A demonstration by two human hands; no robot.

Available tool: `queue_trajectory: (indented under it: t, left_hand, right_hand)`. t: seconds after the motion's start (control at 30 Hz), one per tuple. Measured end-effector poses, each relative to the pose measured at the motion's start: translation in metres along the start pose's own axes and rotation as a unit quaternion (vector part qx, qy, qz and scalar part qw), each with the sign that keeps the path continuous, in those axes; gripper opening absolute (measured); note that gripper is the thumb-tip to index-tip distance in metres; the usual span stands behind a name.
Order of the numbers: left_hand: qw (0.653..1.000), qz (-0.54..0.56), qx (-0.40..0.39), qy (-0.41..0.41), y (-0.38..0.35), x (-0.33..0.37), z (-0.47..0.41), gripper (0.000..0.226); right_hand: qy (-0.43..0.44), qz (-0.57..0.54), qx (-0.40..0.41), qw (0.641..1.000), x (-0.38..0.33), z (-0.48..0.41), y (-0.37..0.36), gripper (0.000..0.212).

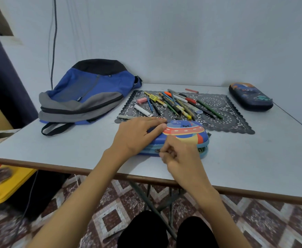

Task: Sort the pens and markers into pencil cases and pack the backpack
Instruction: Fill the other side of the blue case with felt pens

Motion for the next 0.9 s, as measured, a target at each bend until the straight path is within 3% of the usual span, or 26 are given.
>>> queue_trajectory:
  t: [0.33,0.5,0.9]
  left_hand:
    - [1.000,-0.019,-0.006,-0.009,-0.002,-0.001,-0.001,0.055]
    - [1.000,-0.021,0.006,-0.009,-0.003,-0.004,-0.002,0.058]
    - [1.000,-0.016,0.005,-0.024,-0.004,-0.001,-0.002,0.068]
  right_hand:
    - [-0.144,-0.112,0.109,0.977,0.030,0.021,0.065,0.026]
    - [-0.181,-0.103,0.182,0.961,0.050,0.020,0.102,0.023]
    - [-0.236,0.044,0.090,0.967,0.068,-0.036,0.108,0.020]
Point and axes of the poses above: each hand's wrist, its own z-axis away from the middle knuckle, its own y-axis out of the back of the hand, x = y × z, the point moved 6 cm from there along -z, towards the middle knuckle, and after that the axes turned 13 degrees about -z, right-handed, at the moved point
